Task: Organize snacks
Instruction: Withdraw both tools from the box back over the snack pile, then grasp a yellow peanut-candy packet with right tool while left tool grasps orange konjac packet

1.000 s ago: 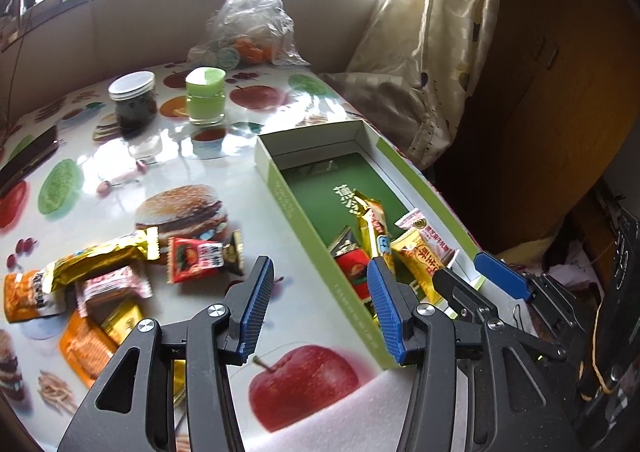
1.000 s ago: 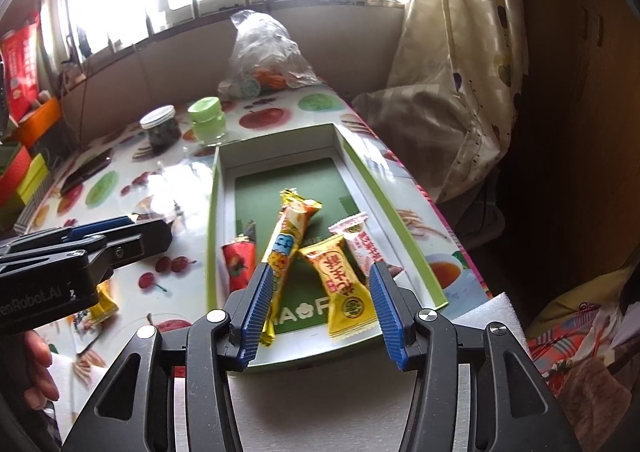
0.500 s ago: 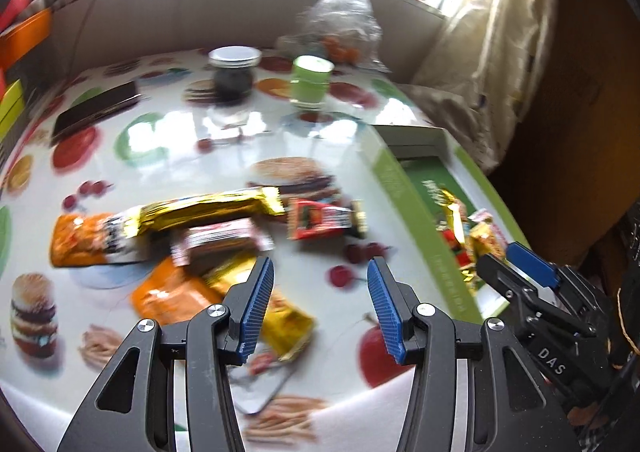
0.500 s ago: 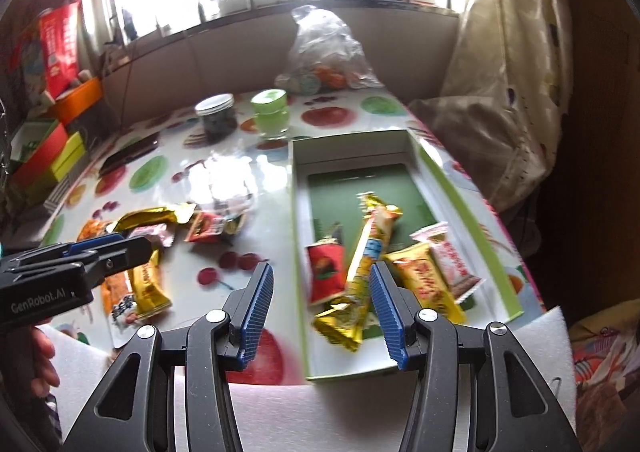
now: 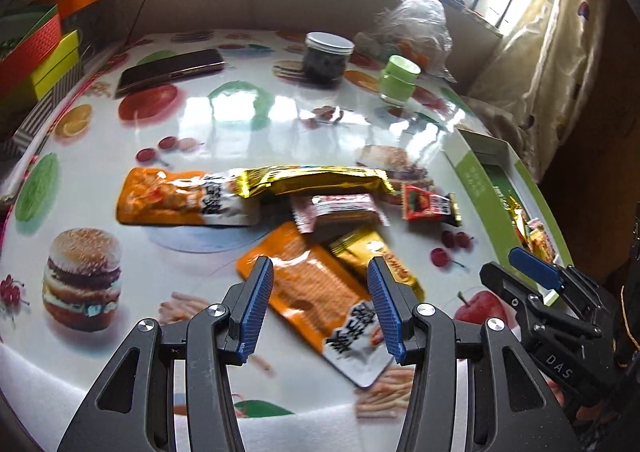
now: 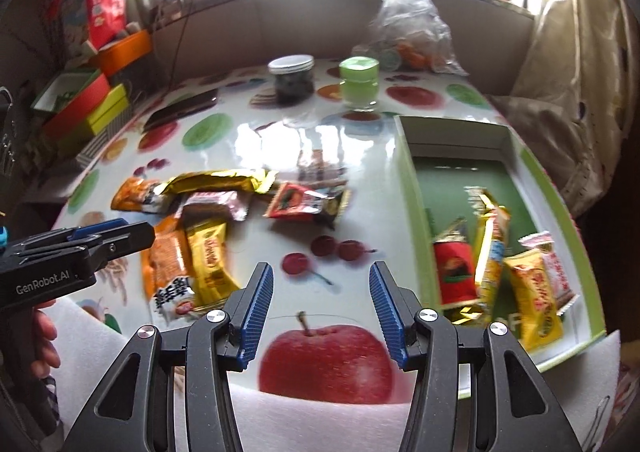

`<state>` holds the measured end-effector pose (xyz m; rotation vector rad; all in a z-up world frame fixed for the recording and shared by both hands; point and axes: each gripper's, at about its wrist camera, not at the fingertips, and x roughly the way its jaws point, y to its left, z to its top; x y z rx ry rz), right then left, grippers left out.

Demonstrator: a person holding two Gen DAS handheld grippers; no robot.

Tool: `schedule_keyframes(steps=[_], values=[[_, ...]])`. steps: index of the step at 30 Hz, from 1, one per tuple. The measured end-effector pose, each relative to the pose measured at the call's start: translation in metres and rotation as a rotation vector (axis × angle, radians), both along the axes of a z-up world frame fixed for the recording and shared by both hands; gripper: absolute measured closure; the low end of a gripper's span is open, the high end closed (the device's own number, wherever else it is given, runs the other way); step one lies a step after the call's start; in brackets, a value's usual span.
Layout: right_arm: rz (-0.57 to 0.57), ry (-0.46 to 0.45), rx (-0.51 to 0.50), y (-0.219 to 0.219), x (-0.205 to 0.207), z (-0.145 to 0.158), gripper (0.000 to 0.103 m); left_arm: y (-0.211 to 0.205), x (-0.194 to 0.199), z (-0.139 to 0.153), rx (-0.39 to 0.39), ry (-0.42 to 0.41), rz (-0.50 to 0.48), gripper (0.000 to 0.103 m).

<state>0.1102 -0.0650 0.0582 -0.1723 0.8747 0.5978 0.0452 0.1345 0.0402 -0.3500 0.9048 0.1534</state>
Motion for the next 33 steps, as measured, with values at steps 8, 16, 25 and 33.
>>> schedule_keyframes(steps=[8, 16, 25, 33], values=[[0.092, 0.062, 0.009, 0.038, 0.001, -0.013, 0.053, 0.018, -0.012, -0.01, -0.019, 0.019, 0.04, 0.053], [0.162, 0.093, -0.002, 0.064, -0.001, -0.023, 0.053, 0.028, -0.017, -0.017, -0.035, 0.033, 0.054, 0.053], [0.184, 0.116, -0.041, 0.078, -0.002, -0.031, 0.053, 0.033, -0.019, -0.02, -0.053, 0.035, 0.059, 0.053], [0.162, 0.115, -0.038, 0.072, 0.0, -0.032, 0.074, 0.035, -0.019, -0.023, -0.065, 0.041, 0.058, 0.053]])
